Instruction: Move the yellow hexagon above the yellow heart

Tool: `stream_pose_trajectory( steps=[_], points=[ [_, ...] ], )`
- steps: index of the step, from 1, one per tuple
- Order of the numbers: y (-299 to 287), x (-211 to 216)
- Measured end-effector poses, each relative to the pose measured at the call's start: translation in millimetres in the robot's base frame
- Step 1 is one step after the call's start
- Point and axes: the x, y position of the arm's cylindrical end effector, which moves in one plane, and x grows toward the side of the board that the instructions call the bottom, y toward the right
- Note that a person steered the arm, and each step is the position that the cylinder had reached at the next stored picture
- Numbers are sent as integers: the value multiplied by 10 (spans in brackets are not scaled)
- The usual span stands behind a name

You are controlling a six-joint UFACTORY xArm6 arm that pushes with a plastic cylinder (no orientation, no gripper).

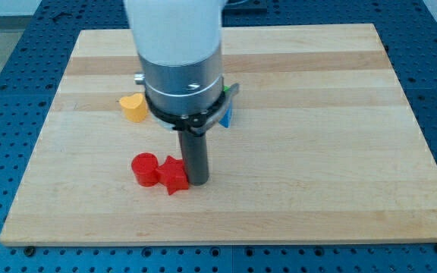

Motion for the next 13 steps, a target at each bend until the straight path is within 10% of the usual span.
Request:
stream_pose_trajectory(
  steps=[9, 13],
  points=[
    [-372, -2086],
    [-931, -2196]
  ],
)
